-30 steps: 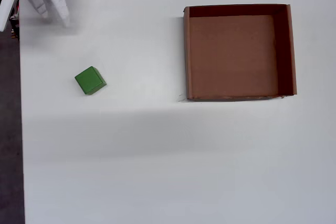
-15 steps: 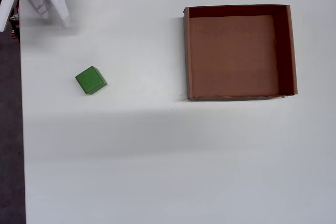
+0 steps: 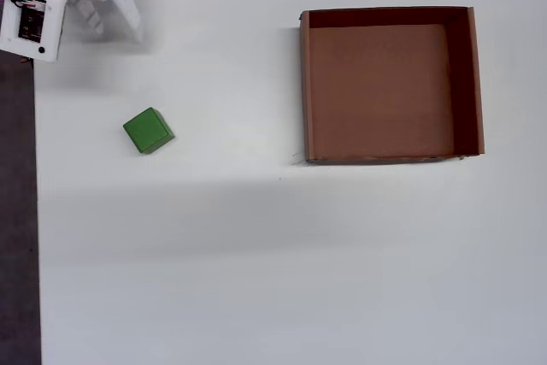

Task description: Grasp a green cube and put it in a box.

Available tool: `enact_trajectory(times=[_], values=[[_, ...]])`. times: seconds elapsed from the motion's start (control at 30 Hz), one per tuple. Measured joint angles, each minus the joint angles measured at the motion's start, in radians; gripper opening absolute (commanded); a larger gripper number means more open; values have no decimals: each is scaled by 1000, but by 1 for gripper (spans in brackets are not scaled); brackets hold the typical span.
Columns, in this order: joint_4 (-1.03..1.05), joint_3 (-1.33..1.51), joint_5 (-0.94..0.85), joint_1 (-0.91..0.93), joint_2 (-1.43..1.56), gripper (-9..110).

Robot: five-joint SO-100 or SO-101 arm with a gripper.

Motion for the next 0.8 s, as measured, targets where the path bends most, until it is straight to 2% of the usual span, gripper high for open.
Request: enact_trajectory(times=[0.17,0.37,0.57,0.8], values=[[-78,-52,-38,-32,-74,22],[-196,-196,-67,-75,-318,22],[-241,-301,-202,-89,-514,22],[-327,-351,-279,-89,-678,22]])
